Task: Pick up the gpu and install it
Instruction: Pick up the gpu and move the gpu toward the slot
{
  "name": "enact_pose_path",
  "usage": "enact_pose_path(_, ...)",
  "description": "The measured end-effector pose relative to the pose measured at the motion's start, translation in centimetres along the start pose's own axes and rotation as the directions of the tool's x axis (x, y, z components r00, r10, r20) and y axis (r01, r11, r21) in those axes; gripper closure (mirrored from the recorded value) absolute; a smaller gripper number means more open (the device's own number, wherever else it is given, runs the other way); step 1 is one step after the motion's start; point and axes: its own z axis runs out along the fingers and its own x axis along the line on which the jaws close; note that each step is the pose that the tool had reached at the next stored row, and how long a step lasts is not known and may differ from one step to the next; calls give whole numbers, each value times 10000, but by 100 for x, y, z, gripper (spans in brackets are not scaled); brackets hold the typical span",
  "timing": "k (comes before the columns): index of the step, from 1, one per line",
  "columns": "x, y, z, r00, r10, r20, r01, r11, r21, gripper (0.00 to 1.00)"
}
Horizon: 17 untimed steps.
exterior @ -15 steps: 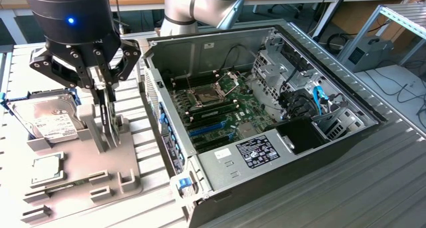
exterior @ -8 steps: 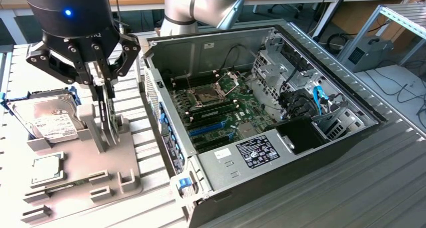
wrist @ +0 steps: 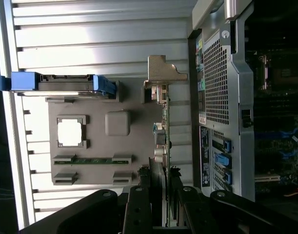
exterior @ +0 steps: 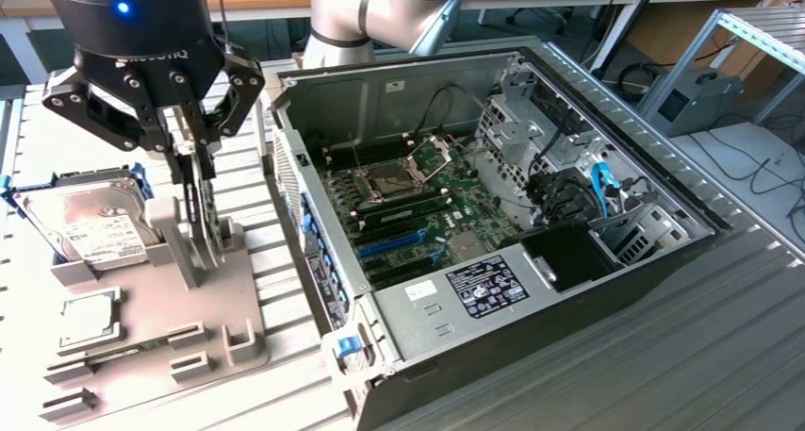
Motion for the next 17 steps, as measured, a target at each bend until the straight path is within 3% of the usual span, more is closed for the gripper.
enact_pose_path(17, -5, -1, -188, 10000, 0, 1, 0, 10000, 0, 73)
